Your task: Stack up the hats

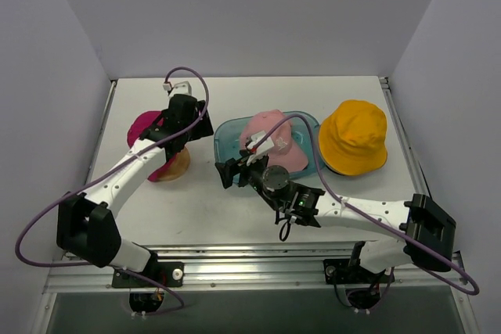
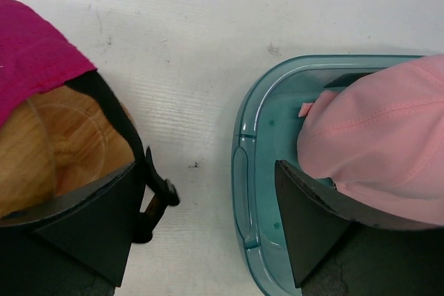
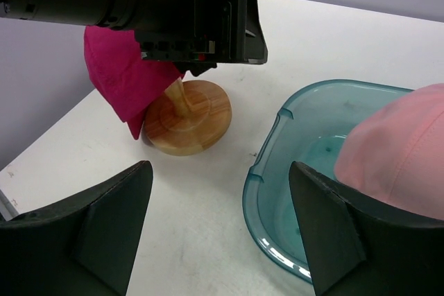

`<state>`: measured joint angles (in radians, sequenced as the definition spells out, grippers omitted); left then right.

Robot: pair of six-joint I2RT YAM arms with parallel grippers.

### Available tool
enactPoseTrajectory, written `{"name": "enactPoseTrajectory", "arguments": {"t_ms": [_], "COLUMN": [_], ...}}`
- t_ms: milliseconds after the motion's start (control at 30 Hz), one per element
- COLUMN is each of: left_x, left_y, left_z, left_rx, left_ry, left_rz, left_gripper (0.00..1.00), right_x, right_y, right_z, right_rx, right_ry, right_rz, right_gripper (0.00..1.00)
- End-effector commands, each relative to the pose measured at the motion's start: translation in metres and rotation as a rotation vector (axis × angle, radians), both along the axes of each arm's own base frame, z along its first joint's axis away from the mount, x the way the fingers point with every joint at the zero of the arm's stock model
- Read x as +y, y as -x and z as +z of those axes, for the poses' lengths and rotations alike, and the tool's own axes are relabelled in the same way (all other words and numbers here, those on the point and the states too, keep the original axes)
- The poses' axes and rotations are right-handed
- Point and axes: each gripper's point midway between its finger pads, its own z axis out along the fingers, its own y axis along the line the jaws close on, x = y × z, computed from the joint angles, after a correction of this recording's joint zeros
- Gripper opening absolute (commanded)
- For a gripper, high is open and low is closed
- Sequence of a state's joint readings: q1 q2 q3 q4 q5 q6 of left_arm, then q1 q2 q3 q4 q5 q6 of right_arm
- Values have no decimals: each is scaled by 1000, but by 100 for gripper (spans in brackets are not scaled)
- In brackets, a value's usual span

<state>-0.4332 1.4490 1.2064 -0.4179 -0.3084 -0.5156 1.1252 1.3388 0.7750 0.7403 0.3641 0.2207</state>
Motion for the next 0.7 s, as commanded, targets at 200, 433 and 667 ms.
{"name": "enactPoseTrajectory", "arguments": {"t_ms": [200,433,667], "left_x": [-32,-44,-54], "left_y": [-23,-34,-35], "left_z": [-14,-40,-54], "left_rx": [-2,37,53], "left_ry": [-25,-56,-70], "left_rz": [-34,-56,-68], "left_gripper": [83,83,83], "right_x": [-21,-32,-33], "right_y": [-2,0,-2], "right_z": [25,30,27], "right_rx": [-21,-26,-26], "right_ry": [-79,-93,-82], "right_rz": [-59,-69,-83], "right_gripper": [75,75,75]}}
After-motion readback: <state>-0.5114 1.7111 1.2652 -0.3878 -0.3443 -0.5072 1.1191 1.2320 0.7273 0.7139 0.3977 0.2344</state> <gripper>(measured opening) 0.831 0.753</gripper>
